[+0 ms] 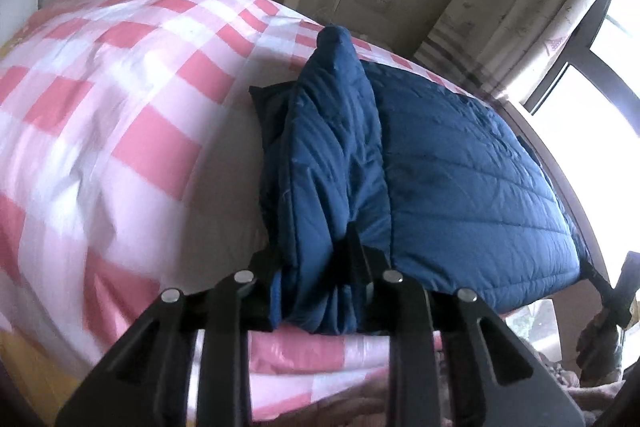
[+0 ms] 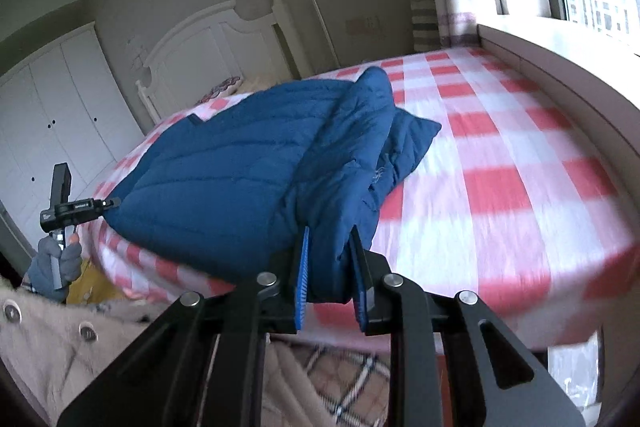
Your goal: Fold large clothes
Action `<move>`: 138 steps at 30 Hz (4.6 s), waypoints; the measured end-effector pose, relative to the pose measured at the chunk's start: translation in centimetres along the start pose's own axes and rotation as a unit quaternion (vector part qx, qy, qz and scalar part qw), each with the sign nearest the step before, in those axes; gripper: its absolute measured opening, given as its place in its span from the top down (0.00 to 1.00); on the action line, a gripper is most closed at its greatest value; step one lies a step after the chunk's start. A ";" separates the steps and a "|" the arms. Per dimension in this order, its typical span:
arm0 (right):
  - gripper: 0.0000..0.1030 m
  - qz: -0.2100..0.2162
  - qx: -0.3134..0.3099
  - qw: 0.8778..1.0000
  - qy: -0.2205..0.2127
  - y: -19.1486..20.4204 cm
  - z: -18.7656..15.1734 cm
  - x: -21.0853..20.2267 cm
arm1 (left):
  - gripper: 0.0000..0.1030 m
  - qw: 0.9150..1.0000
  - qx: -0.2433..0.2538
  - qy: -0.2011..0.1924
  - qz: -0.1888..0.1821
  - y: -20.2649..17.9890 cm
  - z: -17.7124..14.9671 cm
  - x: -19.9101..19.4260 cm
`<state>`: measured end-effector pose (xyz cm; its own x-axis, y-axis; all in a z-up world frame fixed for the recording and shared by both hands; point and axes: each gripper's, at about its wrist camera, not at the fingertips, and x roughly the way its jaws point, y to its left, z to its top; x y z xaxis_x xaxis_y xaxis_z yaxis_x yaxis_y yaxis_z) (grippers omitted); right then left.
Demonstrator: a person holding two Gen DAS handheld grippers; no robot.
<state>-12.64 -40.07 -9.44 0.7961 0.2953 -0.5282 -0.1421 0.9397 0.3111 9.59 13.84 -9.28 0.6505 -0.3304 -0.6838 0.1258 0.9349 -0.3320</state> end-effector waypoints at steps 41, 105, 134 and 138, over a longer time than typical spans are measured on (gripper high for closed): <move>0.04 -0.100 -0.159 0.974 0.127 14.5 10.1 21.6 | 0.02 0.959 0.225 -0.011 0.170 -15.7 5.7 13.9; 0.05 -0.160 -0.121 0.972 0.122 5.9 20.9 23.4 | 0.02 0.953 0.235 0.034 0.189 -13.2 14.5 17.2; 0.05 -0.101 0.036 0.993 0.057 -1.9 20.4 20.3 | 0.02 0.991 0.078 0.041 0.102 -8.5 17.1 16.1; 0.04 -0.152 -0.008 0.978 0.140 -2.2 18.9 25.2 | 0.02 0.987 0.078 0.047 0.134 -9.3 17.1 18.3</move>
<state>18.84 -37.92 -8.48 0.6108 0.0360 -0.7910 0.0650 0.9933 0.0955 33.17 1.36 -7.62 0.6050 -0.0732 -0.7929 0.0771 0.9965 -0.0331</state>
